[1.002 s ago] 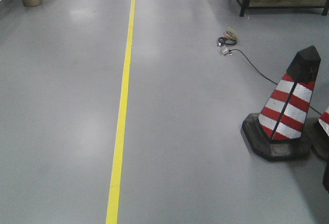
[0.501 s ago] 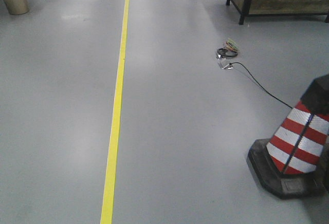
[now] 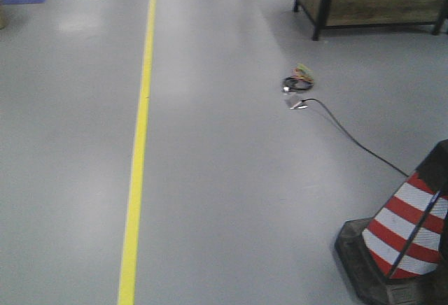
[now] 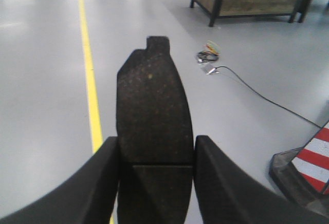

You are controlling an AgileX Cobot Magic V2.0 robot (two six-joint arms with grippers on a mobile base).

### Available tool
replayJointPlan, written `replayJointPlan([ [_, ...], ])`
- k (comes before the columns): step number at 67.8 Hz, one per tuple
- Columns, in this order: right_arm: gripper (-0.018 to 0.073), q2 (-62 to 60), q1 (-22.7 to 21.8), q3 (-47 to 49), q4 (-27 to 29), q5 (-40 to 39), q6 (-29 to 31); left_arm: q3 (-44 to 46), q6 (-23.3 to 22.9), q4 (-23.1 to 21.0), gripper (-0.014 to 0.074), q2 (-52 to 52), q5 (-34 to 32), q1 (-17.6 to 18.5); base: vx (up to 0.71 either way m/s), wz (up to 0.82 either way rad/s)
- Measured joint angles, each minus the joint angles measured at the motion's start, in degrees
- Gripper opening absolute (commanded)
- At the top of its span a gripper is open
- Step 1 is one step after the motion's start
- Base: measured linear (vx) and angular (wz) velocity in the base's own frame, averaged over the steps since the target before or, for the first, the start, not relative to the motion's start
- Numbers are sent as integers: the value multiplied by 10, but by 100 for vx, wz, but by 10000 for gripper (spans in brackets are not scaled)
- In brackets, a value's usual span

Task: Move and align brake pads A on conveyor
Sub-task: 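Turn the base toward the dark grey conveyor belt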

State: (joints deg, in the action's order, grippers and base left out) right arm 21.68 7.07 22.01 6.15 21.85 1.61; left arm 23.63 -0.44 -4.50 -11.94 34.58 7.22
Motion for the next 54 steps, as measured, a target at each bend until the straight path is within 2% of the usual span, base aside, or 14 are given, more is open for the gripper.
replayJointPlan([
  [13,-4,0,0,0,0,0,0,0,0,0,-6,0,0,0,31,-61],
  [54,-4,0,0,0,-1,0,0,0,0,0,-6,0,0,0,20,-86],
])
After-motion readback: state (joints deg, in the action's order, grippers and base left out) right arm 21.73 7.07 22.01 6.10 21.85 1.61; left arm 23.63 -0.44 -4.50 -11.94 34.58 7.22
